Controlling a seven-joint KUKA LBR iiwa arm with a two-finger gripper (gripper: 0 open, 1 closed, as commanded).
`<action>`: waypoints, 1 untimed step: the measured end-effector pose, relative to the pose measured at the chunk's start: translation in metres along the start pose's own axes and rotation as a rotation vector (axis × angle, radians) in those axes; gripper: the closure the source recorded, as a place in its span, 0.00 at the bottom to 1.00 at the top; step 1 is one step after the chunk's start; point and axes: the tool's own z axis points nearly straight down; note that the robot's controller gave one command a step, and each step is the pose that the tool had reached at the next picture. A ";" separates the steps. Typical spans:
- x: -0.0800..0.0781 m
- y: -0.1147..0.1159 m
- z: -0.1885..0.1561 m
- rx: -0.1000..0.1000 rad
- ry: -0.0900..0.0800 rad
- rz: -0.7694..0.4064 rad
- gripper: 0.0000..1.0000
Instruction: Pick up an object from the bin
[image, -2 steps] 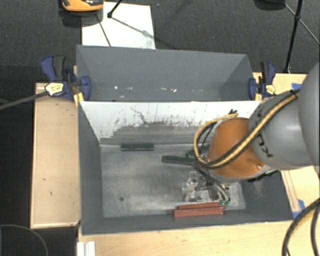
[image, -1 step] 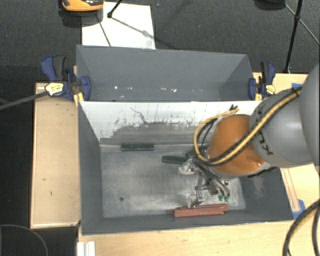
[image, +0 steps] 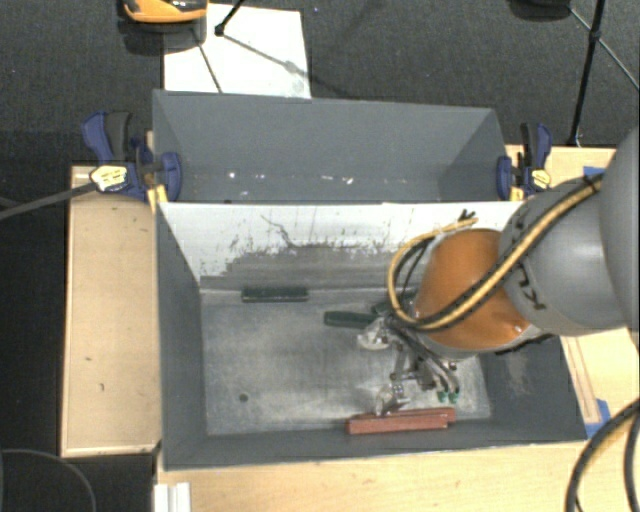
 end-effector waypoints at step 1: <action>0.009 -0.024 -0.026 0.000 0.024 0.058 0.00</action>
Offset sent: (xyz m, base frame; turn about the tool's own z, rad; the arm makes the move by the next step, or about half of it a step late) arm 0.0047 -0.0409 0.0715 0.0462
